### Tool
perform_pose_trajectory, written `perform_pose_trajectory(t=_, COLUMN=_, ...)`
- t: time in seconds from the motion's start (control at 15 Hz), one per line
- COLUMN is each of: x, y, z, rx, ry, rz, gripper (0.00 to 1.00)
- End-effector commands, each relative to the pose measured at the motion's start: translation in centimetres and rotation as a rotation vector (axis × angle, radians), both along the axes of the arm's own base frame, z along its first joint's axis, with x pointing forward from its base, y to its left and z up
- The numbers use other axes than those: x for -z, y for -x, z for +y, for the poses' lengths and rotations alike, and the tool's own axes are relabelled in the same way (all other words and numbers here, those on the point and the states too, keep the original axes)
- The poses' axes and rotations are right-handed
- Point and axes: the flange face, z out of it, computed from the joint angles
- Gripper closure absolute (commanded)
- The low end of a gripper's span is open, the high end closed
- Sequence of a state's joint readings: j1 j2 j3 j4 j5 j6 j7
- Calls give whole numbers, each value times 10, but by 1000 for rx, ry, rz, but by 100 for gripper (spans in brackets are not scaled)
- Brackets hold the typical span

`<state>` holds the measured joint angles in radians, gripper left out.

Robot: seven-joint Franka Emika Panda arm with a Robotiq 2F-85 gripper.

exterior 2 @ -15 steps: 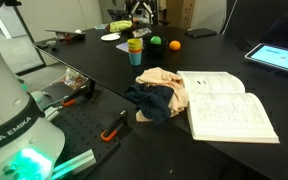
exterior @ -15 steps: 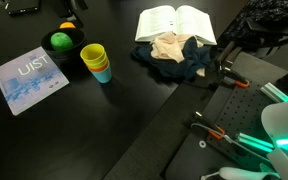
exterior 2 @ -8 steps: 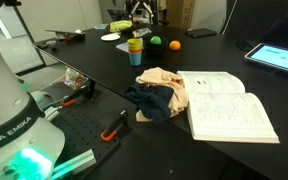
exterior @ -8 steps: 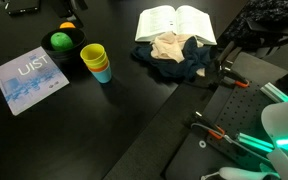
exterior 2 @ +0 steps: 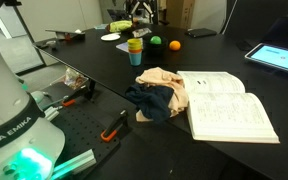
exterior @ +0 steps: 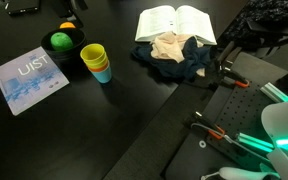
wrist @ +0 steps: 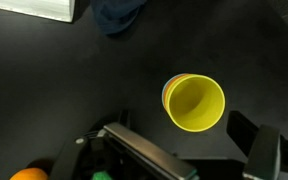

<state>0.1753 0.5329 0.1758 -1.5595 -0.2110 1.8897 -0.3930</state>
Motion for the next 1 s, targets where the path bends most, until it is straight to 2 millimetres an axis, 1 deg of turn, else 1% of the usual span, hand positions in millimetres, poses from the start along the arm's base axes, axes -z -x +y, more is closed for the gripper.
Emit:
perform_pose_trajectory(t=0.0, x=-12, y=4, z=-2, rx=-2, ry=9, rz=2, gripper=0)
perform_pose_trajectory(t=0.07, x=-12, y=4, z=-2, rx=-4, ry=11, rz=3, gripper=0)
perform_pose_trajectory(t=0.13, x=0, y=0, z=1, rx=0, ry=2, rz=2, gripper=0)
perform_pose_trajectory(t=0.93, x=0, y=0, z=0, rx=0, ry=3, rz=4, gripper=0)
